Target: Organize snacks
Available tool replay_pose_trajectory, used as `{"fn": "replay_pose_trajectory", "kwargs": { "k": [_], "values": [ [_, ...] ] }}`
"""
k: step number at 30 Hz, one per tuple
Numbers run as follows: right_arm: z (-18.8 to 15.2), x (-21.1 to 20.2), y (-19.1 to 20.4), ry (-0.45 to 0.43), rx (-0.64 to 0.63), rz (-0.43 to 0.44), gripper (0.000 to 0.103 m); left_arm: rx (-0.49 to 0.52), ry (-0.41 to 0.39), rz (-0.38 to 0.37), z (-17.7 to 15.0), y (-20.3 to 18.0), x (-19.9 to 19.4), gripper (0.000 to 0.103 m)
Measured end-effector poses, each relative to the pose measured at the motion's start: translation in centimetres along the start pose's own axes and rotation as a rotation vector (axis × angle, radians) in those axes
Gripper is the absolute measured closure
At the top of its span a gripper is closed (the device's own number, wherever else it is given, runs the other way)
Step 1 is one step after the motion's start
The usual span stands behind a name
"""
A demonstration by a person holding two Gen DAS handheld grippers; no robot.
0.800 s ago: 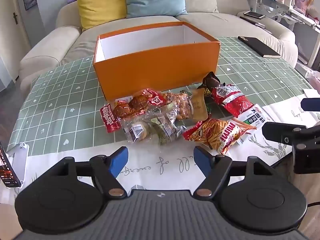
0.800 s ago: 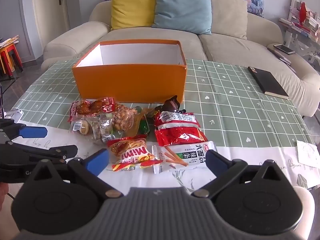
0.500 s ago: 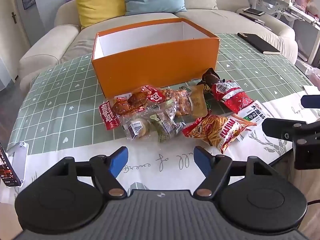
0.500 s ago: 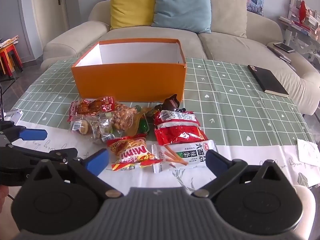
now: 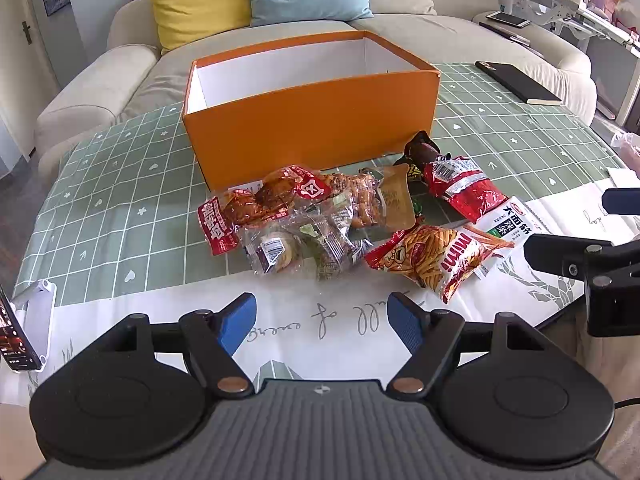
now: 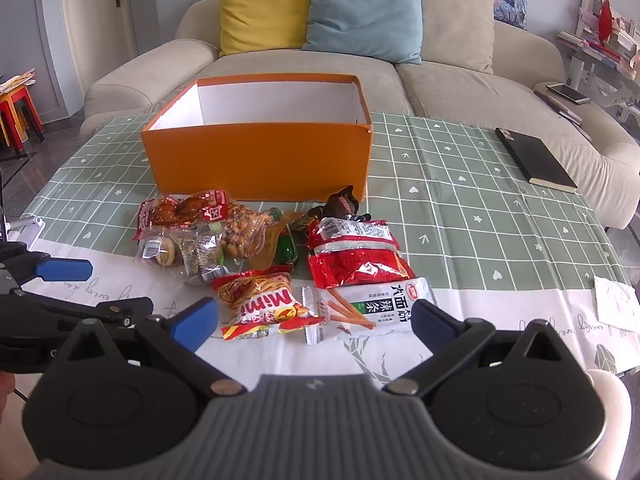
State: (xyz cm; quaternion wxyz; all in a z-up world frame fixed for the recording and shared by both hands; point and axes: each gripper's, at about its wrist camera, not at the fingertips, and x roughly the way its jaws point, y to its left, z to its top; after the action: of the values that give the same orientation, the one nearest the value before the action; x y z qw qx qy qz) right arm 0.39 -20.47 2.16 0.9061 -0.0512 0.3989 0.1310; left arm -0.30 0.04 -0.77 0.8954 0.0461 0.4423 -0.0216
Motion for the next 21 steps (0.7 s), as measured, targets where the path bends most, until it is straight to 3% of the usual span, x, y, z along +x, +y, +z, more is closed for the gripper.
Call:
{"fn": "replay_pose_trajectory", "kwargs": {
  "k": [21],
  "values": [
    [-0.1,0.91,0.09,0.025,0.0,-0.001,0.004,-0.015,0.013,-0.003,0.11,0.04,0.19,0.016]
  ]
}}
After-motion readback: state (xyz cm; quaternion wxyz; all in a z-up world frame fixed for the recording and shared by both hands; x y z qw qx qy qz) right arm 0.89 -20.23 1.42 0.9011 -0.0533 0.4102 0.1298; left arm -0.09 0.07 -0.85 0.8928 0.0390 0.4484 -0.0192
